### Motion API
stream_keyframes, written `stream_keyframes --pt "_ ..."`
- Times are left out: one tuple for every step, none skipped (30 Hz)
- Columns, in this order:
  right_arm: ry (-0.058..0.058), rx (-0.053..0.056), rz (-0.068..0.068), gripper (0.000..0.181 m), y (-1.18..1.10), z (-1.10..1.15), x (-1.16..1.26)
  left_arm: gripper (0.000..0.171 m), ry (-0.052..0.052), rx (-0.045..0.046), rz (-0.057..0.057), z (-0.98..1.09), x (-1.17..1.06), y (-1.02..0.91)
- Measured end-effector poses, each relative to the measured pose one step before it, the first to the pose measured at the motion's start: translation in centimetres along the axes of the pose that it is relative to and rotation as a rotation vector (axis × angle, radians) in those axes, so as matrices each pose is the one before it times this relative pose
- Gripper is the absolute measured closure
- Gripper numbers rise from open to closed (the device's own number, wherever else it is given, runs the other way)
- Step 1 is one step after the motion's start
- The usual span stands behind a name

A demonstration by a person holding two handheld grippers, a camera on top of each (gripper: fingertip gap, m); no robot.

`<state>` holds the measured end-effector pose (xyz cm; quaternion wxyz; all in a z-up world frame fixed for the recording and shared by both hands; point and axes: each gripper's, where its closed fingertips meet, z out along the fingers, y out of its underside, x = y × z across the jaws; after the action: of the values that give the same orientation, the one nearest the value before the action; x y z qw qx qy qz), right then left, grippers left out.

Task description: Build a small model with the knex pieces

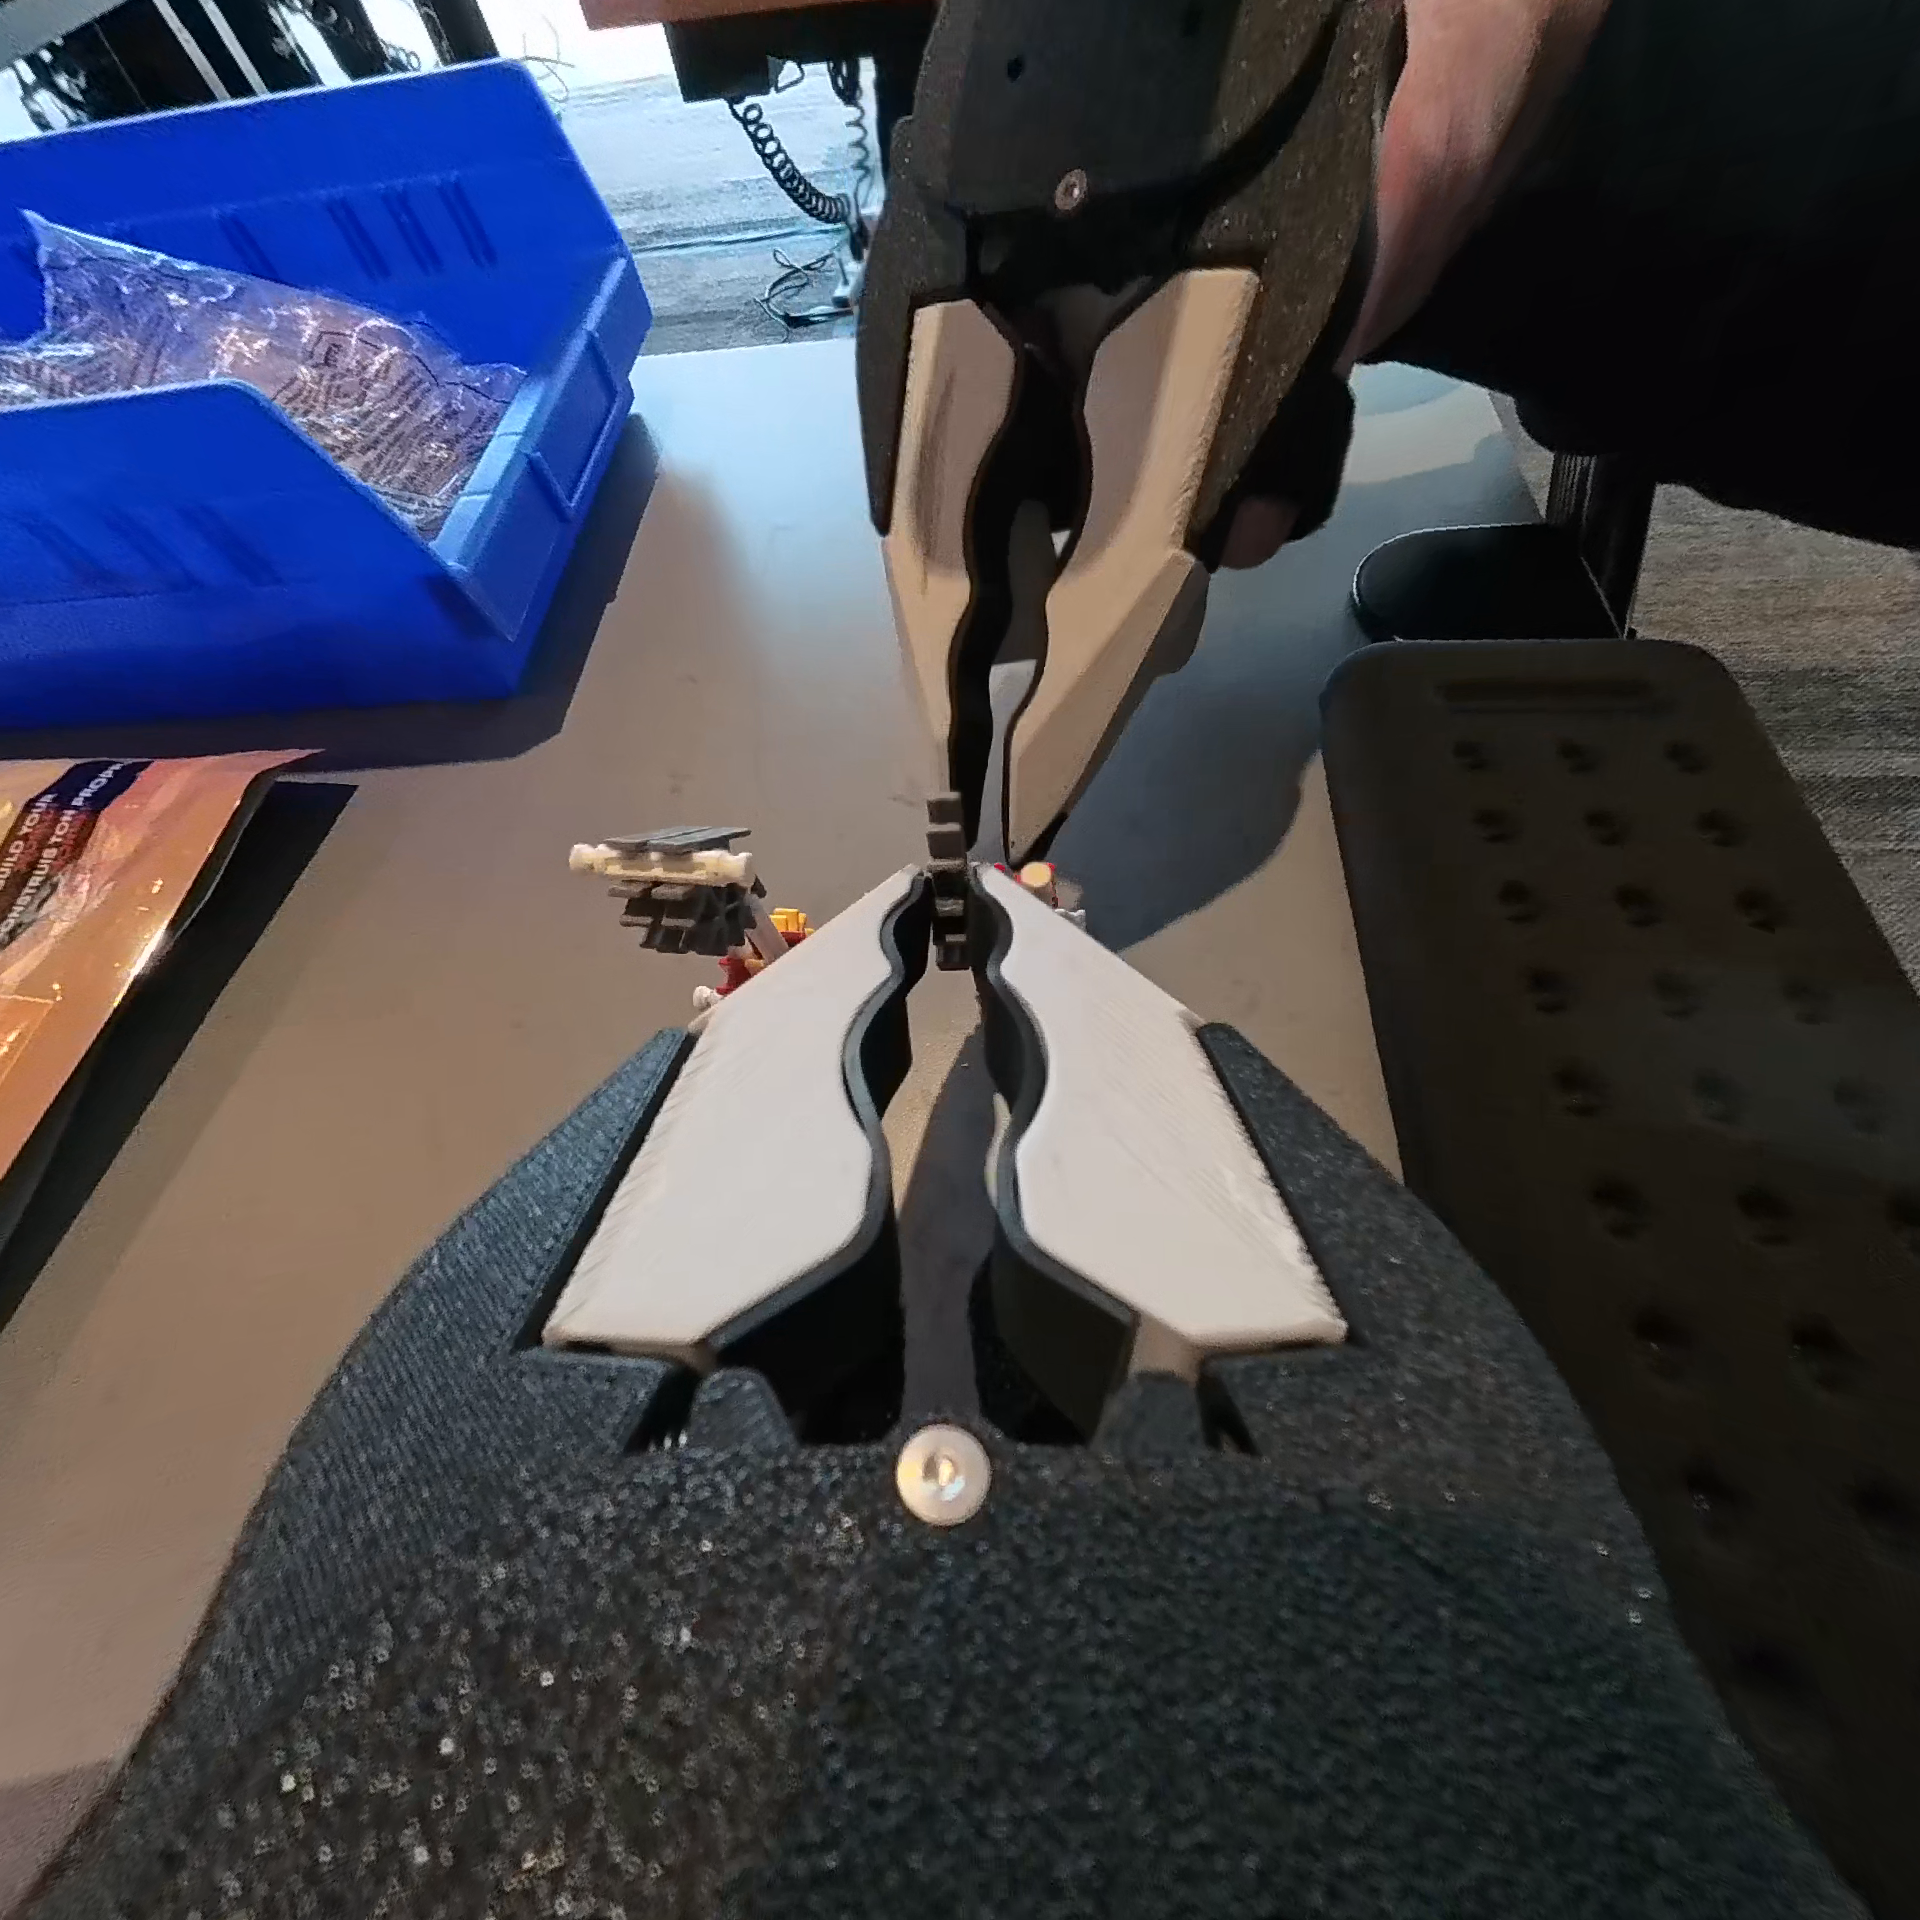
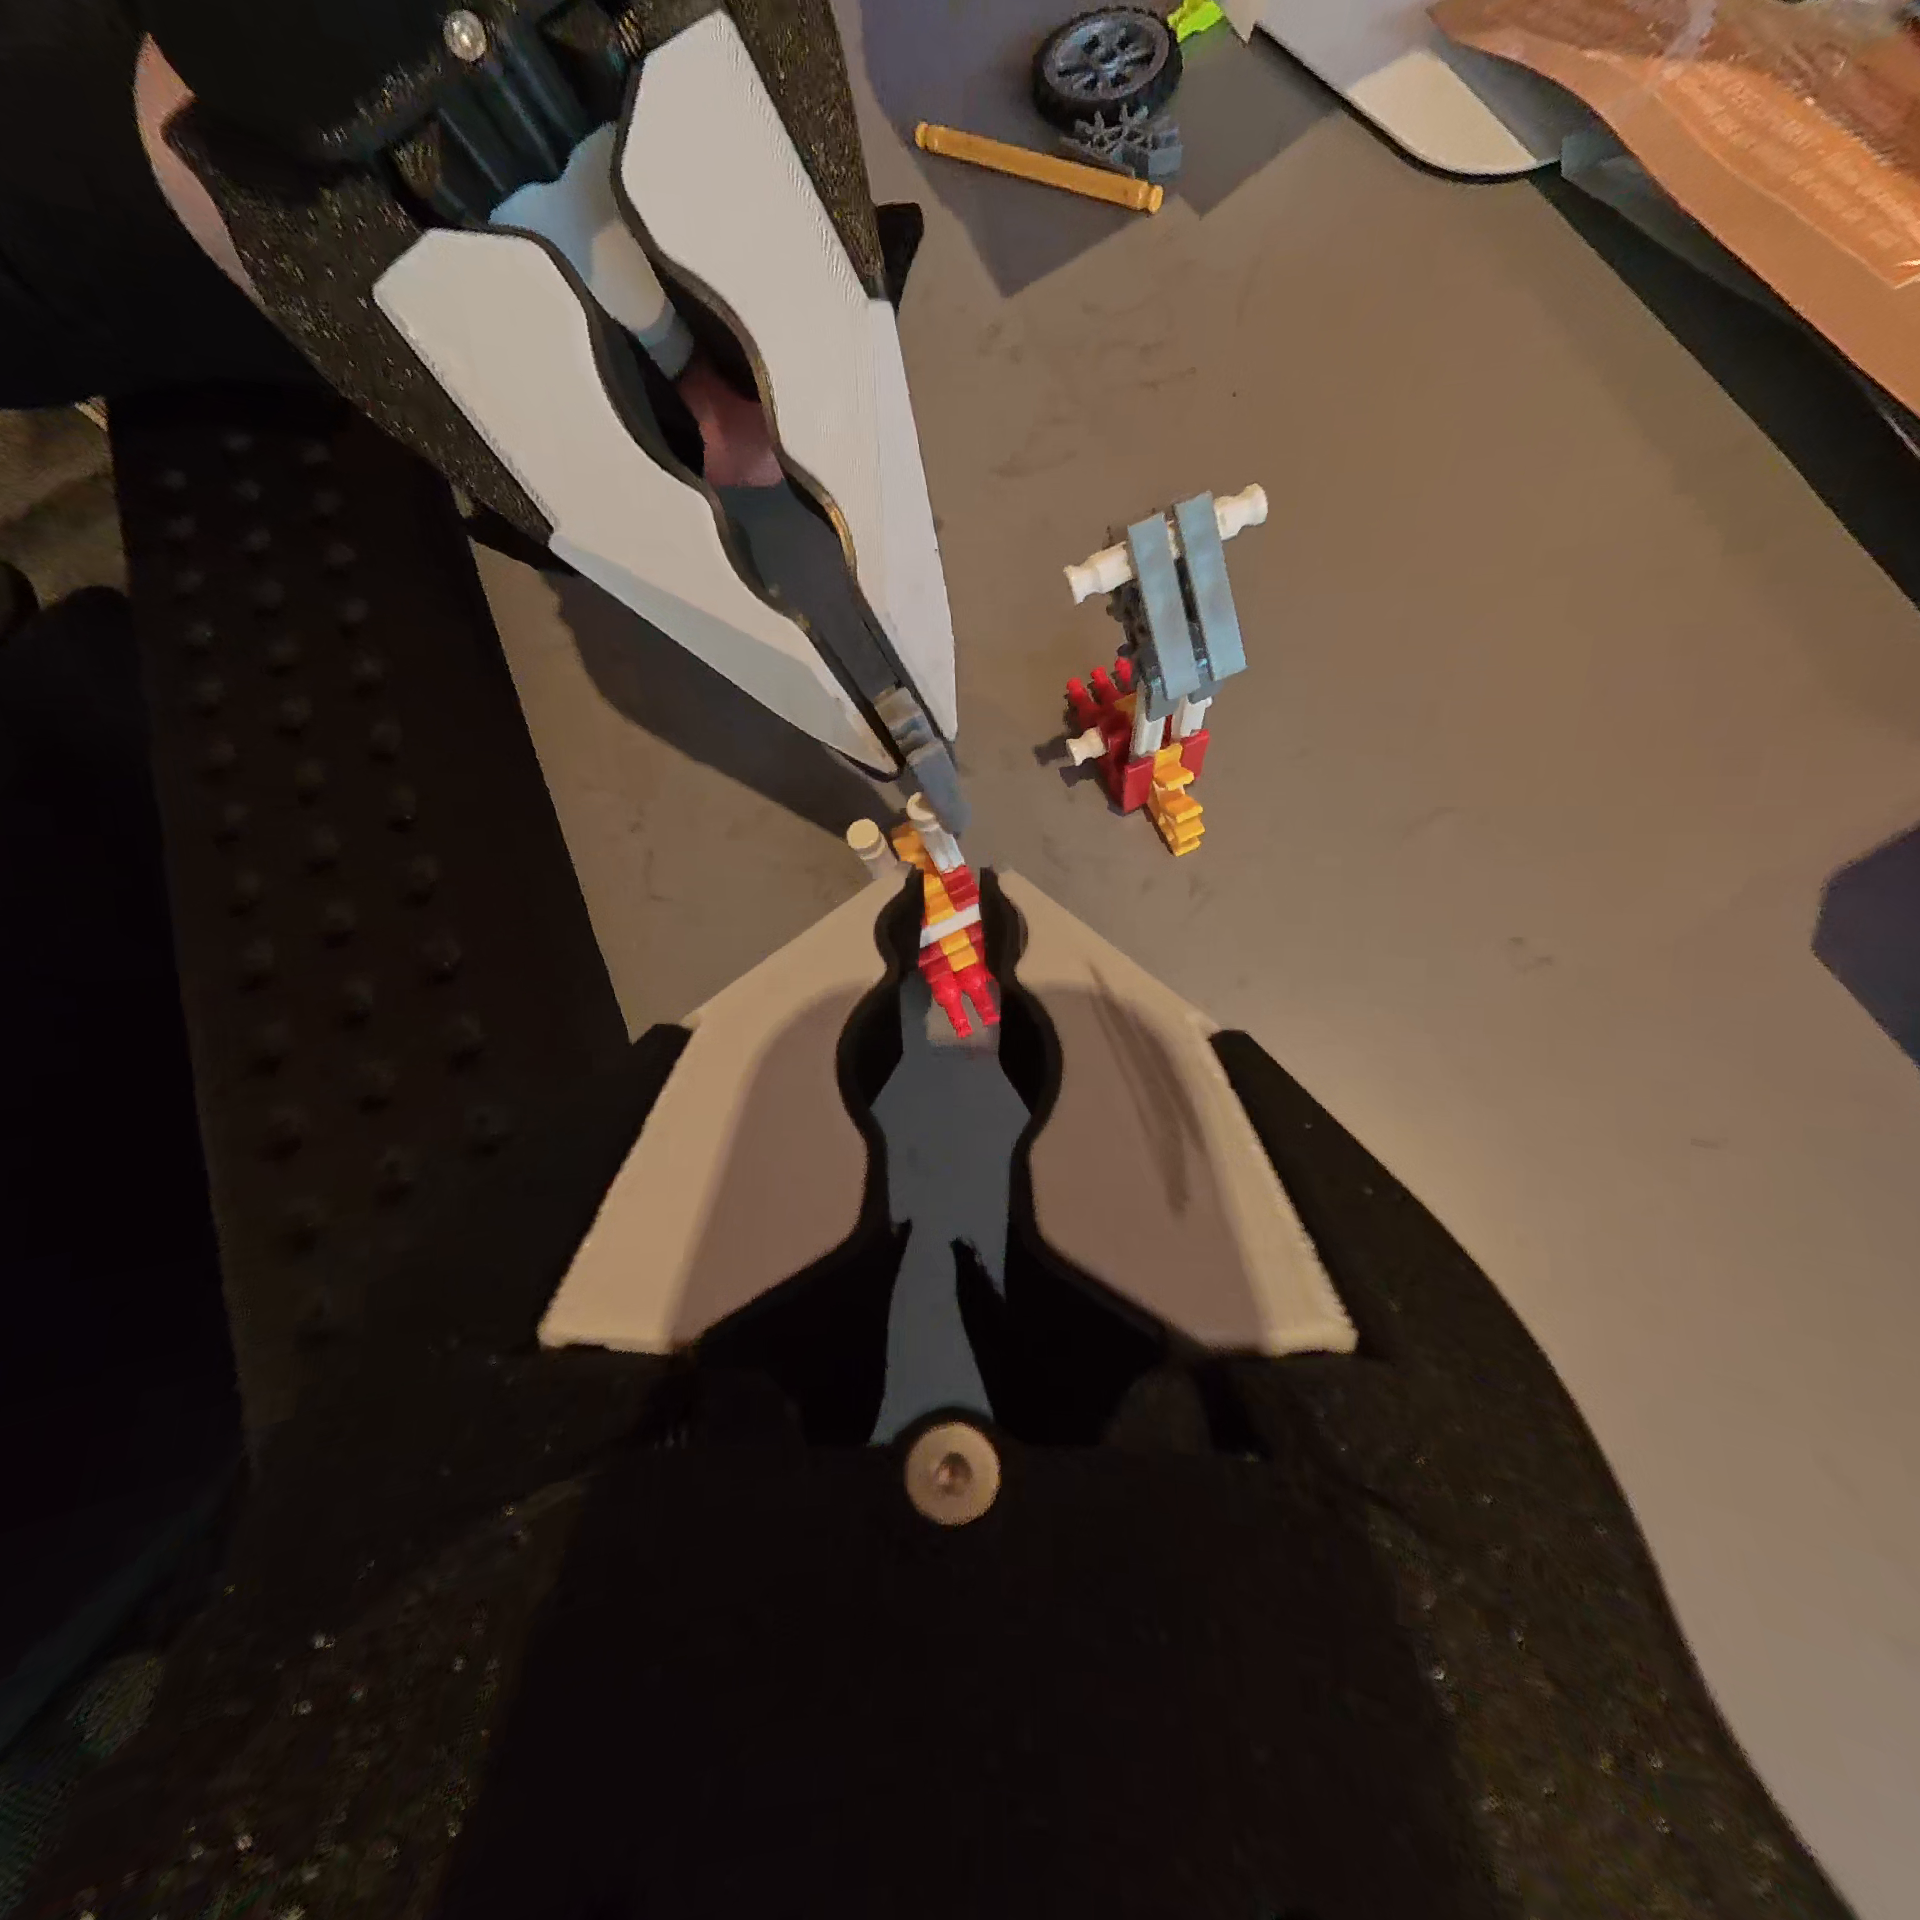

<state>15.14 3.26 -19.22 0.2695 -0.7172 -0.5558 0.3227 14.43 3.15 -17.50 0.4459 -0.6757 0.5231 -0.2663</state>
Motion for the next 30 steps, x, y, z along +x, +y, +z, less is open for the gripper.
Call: stream_keyframes --pt "0.0037 0.0014 -0.0048 0.171 0.022 -0.002 0.003 0.166 -0.0013 0.0047 -0.0032 -0.059 -0.072 -0.043" --pt "-0.0001 0.0044 -0.0039 0.171 -0.075 -0.069 -0.077 0.166 -0.002 0.00652 -0.0035 -0.09 -0.091 -0.113" --pt "0.0163 0.0125 -0.0083 0.171 -0.241 -0.175 0.126 0.166 0.0034 0.00978 -0.0096 -0.092 -0.014 -0.166" --pt "0.0122 0.0179 -0.0075 0.171 -0.38 -0.254 0.051 0.166 0.0041 0.0103 -0.0099 -0.08 0.001 -0.158" --pt "-0.0013 0.0209 -0.007 0.171 -0.432 -0.281 -0.125 0.166 0.0019 0.00673 -0.008 -0.058 -0.038 -0.089" --pt "0.0006 0.03 -0.0119 0.171 -0.576 -0.297 -0.121 0.166 0.0028 0.00583 -0.0078 -0.041 -0.03 -0.078" --pt "0.0042 0.0265 -0.0047 0.17 -0.541 -0.255 -0.009 0.166 0.0043 0.01065 -0.0091 -0.045 -0.001 -0.152" --pt "0.0014 0.0144 -0.0047 0.17 -0.34 -0.165 -0.021 0.166 0.0063 0.01096 -0.0095 -0.06 0.026 -0.173" --pt "0.0058 0.0185 -0.015 0.17 -0.385 -0.109 0.01 0.166 0.0063 0.01196 -0.0078 -0.041 0.028 -0.174" --pt "-0.0006 0.0217 -0.0109 0.17 -0.398 -0.057 -0.08 0.166 0.0078 0.01384 -0.0082 -0.034 0.041 -0.2" --pt "-0.0113 0.0097 0.0031 0.171 -0.196 0.03 -0.185 0.166 0.0144 0.01275 -0.0082 -0.003 0.168 -0.173" --pt "-0.0052 -0.0046 0.0049 0.171 0.056 0.111 -0.061 0.166 0.0107 0.01134 -0.0068 -0.01 0.138 -0.146" --pt "0.0049 -0.0086 -0.0011 0.171 0.158 0.127 0.086 0.166 -0.0002 0.00429 -0.0047 -0.007 -0.023 -0.057" --pt "-0.0013 -0.0046 -0.0022 0.173 0.121 0.128 -0.018 0.166 -0.0012 -0.00167 0.0 0.019 -0.031 0.033" --pt "0.001 0.002 -0.0027 0.175 0.02 0.074 0.004 0.166 0.0001 -0.00251 0.0014 0.033 0.013 0.069" --pt "0.0012 -0.0007 -0.0023 0.175 0.064 0.03 -0.023 0.166 0.0006 -0.00118 0.0006 0.021 0.02 0.048" --pt "-0.0013 -0.0016 -0.0002 0.175 0.067 -0.002 -0.052 0.166 0.0048 -0.00159 0.0006 0.027 0.082 0.05" --pt "0.0003 -0.0001 -0.0019 0.175 0.033 -0.025 -0.026 0.166 0.0042 0.00053 0.0006 0.021 0.066 0.018" --pt "-0.0018 -0.0013 -0.001 0.175 0.058 -0.029 -0.062 0.166 0.005 0.00041 -0.0001 0.029 0.086 0.016" --pt "-0.0039 -0.0033 0.0001 0.175 0.087 -0.012 -0.07 0.166 0.0056 -0.0027 0.002 0.031 0.097 0.051" --pt "0.0006 -0.0014 -0.0007 0.175 0.038 0.0 0.006 0.166 -0.0004 -0.00289 0.004 0.039 0.024 0.039" --pt "0.0 -0.0006 0.0007 0.175 0.024 0.007 0.006 0.165 -0.0026 -0.00244 0.0039 0.027 0.002 0.027" --pt "-0.0013 -0.0016 -0.0002 0.175 0.038 0.021 -0.017 0.165 0.0005 -0.002 0.0015 0.032 0.02 0.021" --pt "0.0016 0.001 -0.0003 0.176 -0.02 0.016 0.034 0.165 -0.0012 -0.00005 0.001 0.007 -0.002 0.008" --pt "-0.0006 0.0023 0.0014 0.176 -0.054 -0.007 -0.009 0.165 -0.0008 0.00234 0.0009 -0.011 -0.014 -0.043" --pt "-0.0037 0.001 0.0012 0.176 -0.033 -0.002 -0.041 0.165 0.0029 0.00221 -0.0004 -0.025 0.044 -0.047" --pt "-0.0004 -0.0011 0.0011 0.176 0.001 0.011 0.004 0.164 0.0008 0.00092 0.0005 -0.009 0.015 -0.018" --pt "0.0022 -0.0002 0.0024 0.176 -0.018 0.005 0.06 0.163 -0.0018 -0.0016 0.002 0.008 -0.024 0.026" --pt "-0.003 0.0008 0.0049 0.176 -0.017 0.003 -0.006 0.161 -0.0006 -0.00215 0.0013 0.006 -0.012 0.032" --pt "-0.002 0.0009 0.0048 0.176 -0.008 -0.014 0.012 0.161 0.0001 -0.00124 0.0001 0.0 0.004 0.014"
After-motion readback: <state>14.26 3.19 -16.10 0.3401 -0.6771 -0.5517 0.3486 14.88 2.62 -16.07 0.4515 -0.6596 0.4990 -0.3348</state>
